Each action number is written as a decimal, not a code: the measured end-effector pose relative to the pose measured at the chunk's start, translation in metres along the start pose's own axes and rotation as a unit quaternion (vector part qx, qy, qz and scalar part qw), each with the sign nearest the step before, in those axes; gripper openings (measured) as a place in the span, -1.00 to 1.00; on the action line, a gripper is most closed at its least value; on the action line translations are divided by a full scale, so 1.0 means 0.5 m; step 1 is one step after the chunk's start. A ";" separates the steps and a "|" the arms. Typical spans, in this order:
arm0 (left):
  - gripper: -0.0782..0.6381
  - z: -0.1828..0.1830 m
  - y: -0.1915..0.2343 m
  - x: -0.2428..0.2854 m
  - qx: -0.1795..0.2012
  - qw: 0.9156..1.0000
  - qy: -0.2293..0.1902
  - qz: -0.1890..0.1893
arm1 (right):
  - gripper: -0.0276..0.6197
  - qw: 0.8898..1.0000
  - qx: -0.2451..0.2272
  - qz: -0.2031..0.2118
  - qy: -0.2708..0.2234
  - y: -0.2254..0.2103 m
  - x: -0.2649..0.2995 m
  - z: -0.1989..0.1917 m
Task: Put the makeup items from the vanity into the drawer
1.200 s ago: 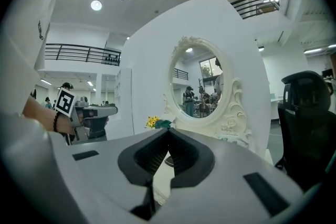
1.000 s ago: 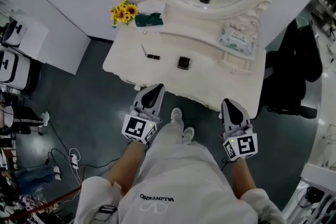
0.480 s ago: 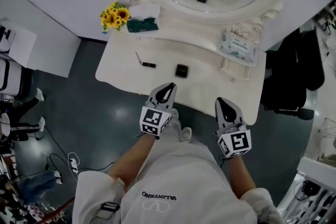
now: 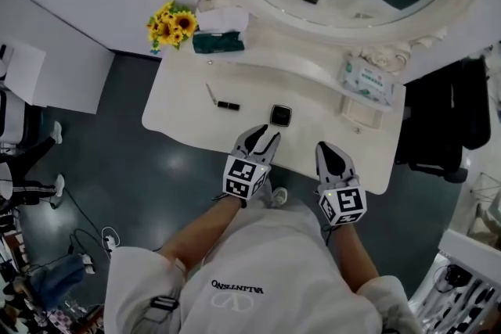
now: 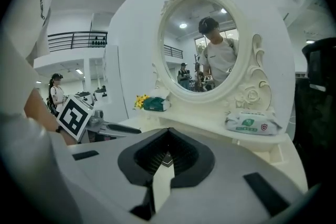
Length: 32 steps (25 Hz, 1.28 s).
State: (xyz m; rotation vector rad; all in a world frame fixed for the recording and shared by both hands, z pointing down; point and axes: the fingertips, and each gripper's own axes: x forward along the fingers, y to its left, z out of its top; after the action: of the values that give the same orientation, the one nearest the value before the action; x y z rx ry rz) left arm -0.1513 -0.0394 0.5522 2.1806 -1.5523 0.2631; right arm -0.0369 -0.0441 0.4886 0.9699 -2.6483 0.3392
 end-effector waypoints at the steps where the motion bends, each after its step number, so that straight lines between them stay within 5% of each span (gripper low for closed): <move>1: -0.32 -0.006 0.005 0.011 -0.003 1.000 0.011 0.000 | -0.88 1.000 0.000 0.000 0.004 0.000 0.011 -0.004; 6: 0.10 -0.015 0.024 0.061 -0.027 0.998 0.055 0.000 | -0.88 1.000 -0.001 -0.003 0.027 -0.003 0.050 -0.022; 14: 0.41 -0.018 0.017 0.117 -0.038 0.997 0.072 -0.001 | -0.88 0.998 0.011 -0.006 0.062 -0.036 0.096 -0.058; 32: 0.60 -0.104 0.038 0.218 -0.053 0.986 0.136 0.086 | -0.88 0.993 0.033 0.041 0.105 -0.119 0.146 -0.141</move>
State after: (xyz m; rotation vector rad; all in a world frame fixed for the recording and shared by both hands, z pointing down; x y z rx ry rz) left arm -0.1257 -0.1125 0.6466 1.8444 -1.5609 0.4976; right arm -0.0369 -0.1086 0.5868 0.7969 -2.5036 0.5197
